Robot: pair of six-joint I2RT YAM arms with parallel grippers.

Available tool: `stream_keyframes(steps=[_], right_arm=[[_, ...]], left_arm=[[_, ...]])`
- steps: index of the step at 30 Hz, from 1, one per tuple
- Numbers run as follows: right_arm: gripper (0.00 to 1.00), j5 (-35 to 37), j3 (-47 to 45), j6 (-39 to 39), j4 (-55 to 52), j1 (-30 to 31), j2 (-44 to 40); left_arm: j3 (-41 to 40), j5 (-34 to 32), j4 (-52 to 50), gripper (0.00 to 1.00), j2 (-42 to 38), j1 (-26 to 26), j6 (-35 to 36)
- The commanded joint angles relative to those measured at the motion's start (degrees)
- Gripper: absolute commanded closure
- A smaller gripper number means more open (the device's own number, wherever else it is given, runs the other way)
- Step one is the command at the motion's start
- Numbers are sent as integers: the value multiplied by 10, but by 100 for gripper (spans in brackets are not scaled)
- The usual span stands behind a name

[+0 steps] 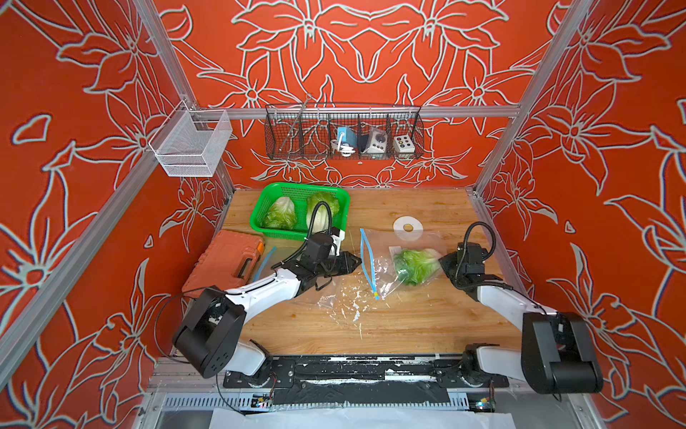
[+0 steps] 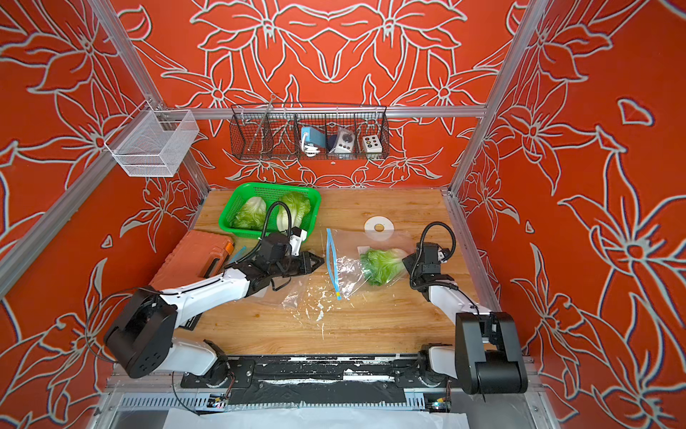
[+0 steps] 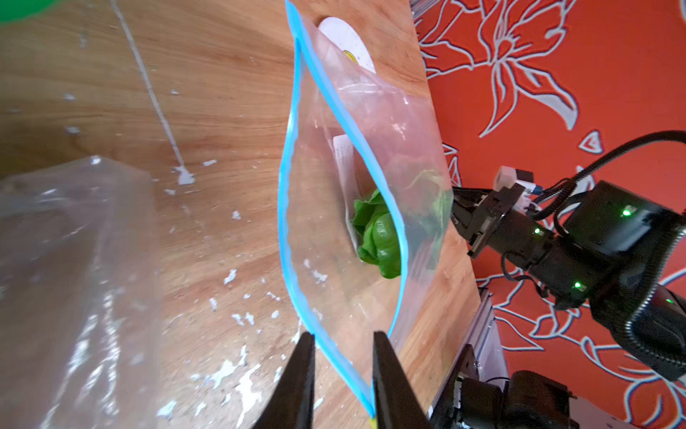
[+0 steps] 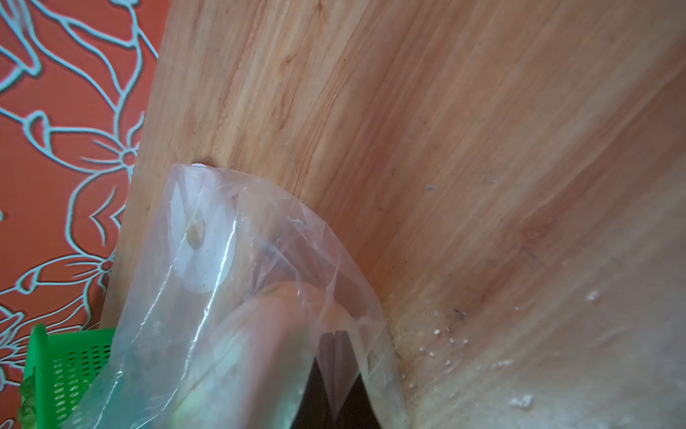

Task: Open the zip-top bag and take out the chinese cabbages
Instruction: Pick up the Chinese cabbage from the zipper food storage bag.

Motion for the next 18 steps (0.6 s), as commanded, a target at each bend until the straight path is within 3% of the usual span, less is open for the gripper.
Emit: stream_keyframes(steps=[1,13,18], right_arm=[[100,-14,-13,15,0,-2,6],[100,-20,-12,15,1,-2,1],[100,-18,-11,11,0,-2,3]], left_arm=[[25,27,60,78,32,-13,-43],[51,4,52,84,101,-29,-36],[37,-16,36,77,93,-17,-8]])
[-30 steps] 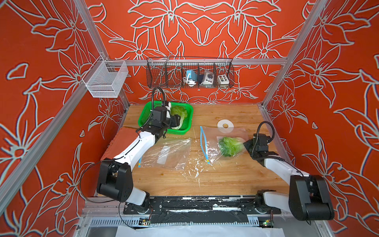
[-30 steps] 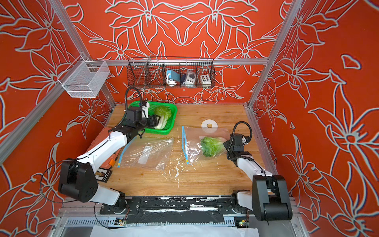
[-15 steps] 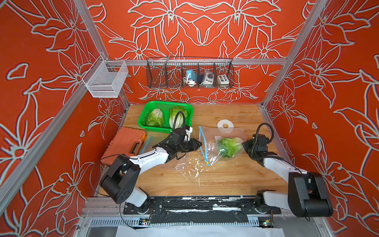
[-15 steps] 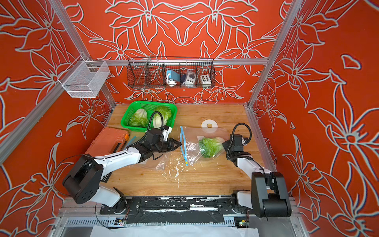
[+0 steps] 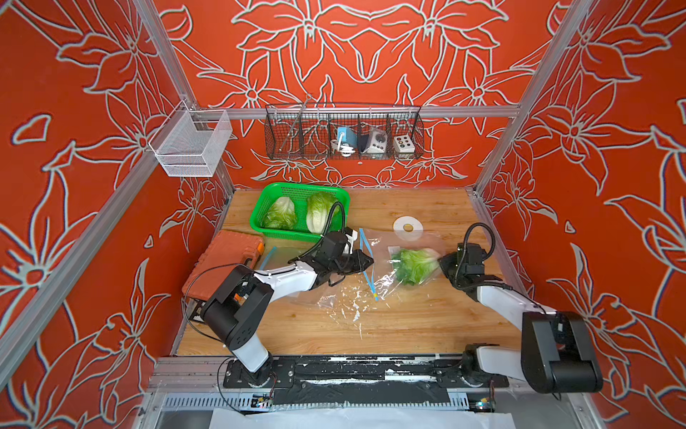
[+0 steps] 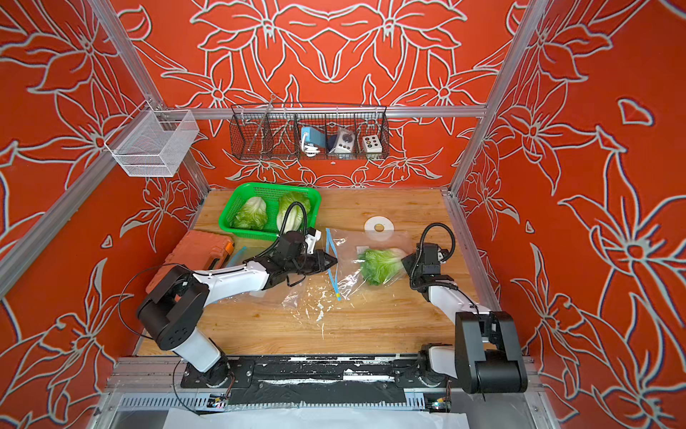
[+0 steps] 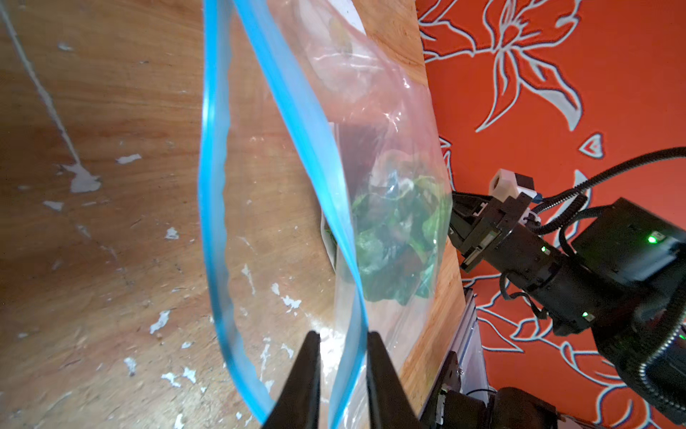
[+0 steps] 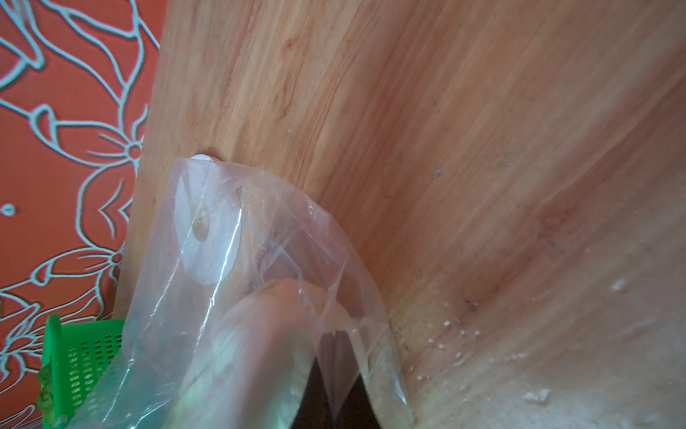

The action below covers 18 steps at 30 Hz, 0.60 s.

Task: Open the zip-top bag and take out the chinese cabbages
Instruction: Pick up the Chinese cabbage from the zipper food storage bag.

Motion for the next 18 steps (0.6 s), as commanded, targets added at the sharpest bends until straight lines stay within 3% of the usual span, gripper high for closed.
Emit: stream_keyframes(steps=[1,13,18], right_arm=[[100,-3,-10,5,-4,-2,3],[100,-28,-9,11,5,-2,21],[100,-27,-9,9,4,-2,21]], left_arm=[[-17,-20,-1,76,-7,12,15],[14,21,-9,80,30,22,13],[39,31,-19,93,39,12,7]])
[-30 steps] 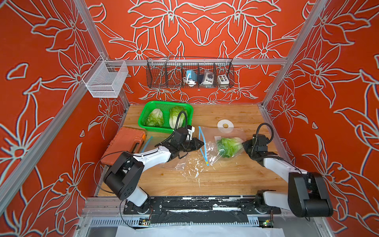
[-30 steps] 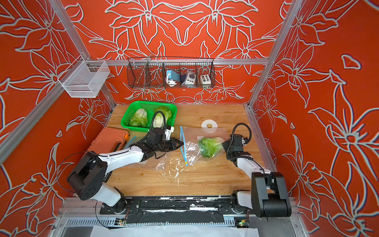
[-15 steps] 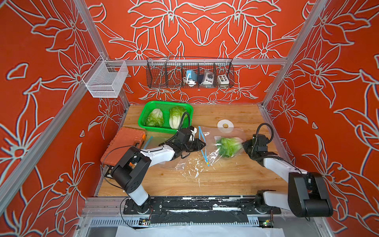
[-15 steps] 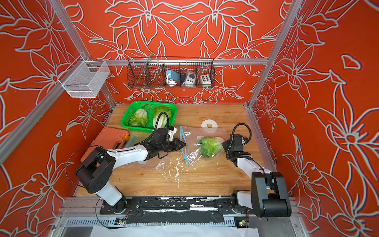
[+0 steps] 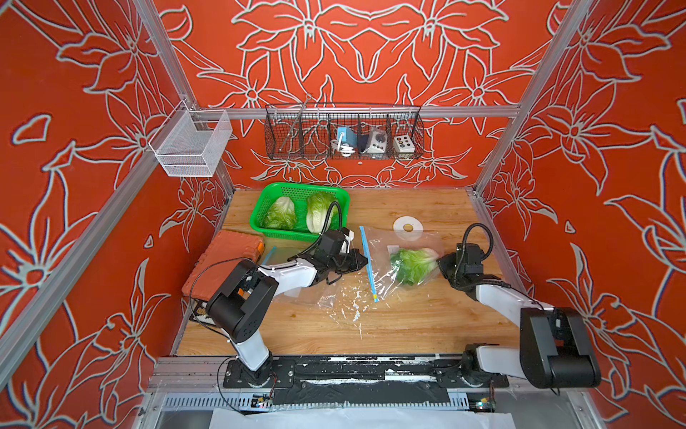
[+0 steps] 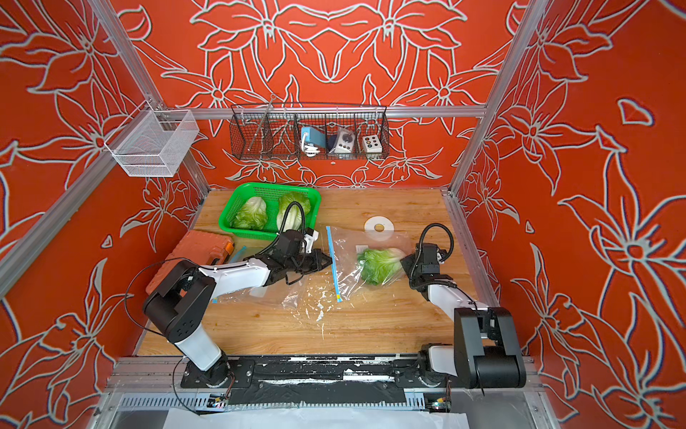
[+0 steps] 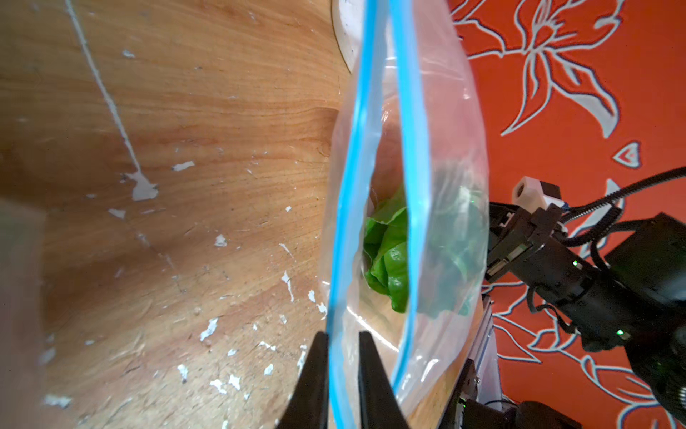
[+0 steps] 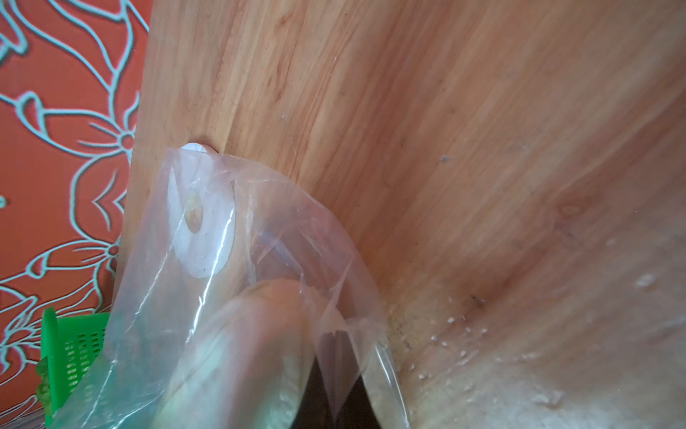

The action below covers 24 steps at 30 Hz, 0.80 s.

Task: Open the zip-top bag and take out the chinese cabbages
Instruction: Pick up the Chinese cabbage from the zipper food storage bag.

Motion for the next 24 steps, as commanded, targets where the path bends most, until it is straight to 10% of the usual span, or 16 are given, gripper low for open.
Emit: stream_keyframes(steps=[1,24], right_arm=[[100,-7,-8,7,-2,-2,7],[100,-29,-10,10,-2,-2,-2]], left_arm=[[27,16,-10,93,7,-11,3],[47,70,100,87,94,-38,-46]])
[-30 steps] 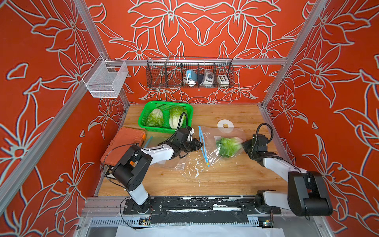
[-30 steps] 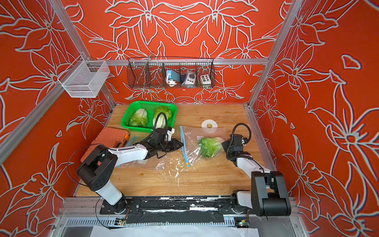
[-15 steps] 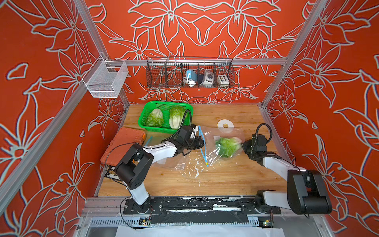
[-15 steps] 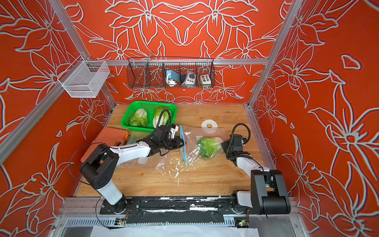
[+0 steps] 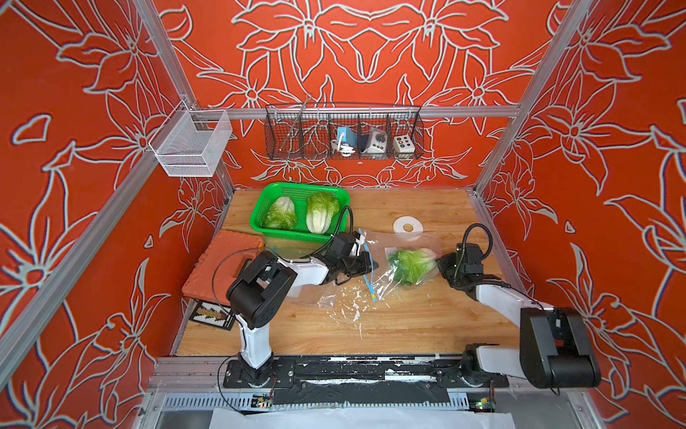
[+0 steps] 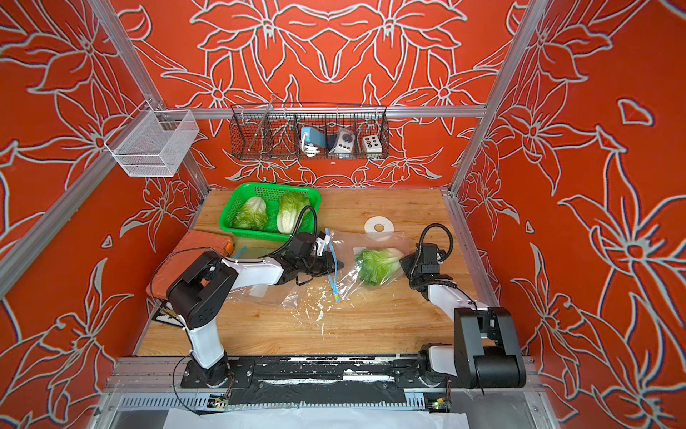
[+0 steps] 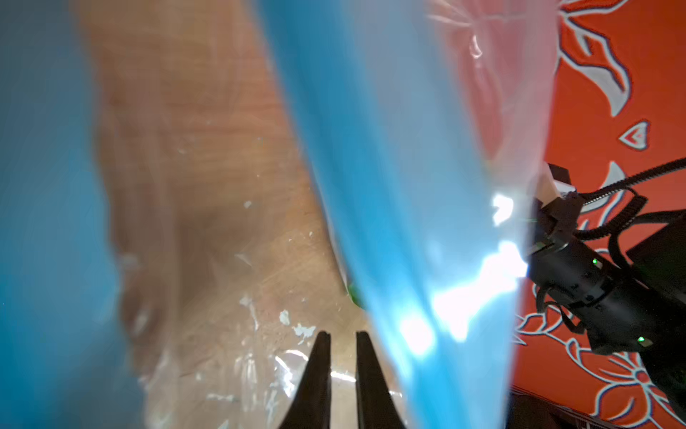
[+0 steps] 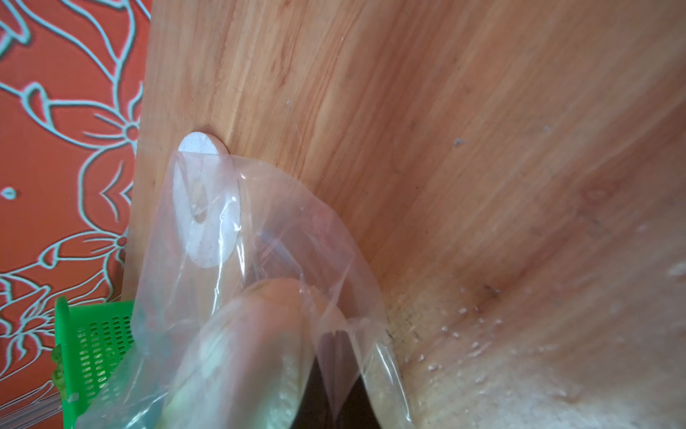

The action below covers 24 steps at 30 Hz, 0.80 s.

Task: Open the zip-top bag and take out the chinese cabbages
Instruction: Pick up the Chinese cabbage from the zipper food storage bag.

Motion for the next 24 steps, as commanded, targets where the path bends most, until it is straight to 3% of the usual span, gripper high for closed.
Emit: stream_keyframes(steps=[1,6,13,15,18,24], right_arm=[[100,-8,-10,4,-1,-2,0],[100,-17,-11,7,5,-2,5],[100,-21,-12,7,2,-2,3],[100,-24,-12,10,4,-2,3],[100,-26,-10,11,4,-2,0],[100,-27,-10,13,0,-1,-5]], left_arm=[[15,35,55,85,-1,-13,-19],[14,46,99,63,3,-32,-37],[11,74,181,45,13,-41,-94],[21,67,168,45,19,-46,-93],[42,65,132,54,37,-50,-93],[51,74,158,55,64,-64,-132]])
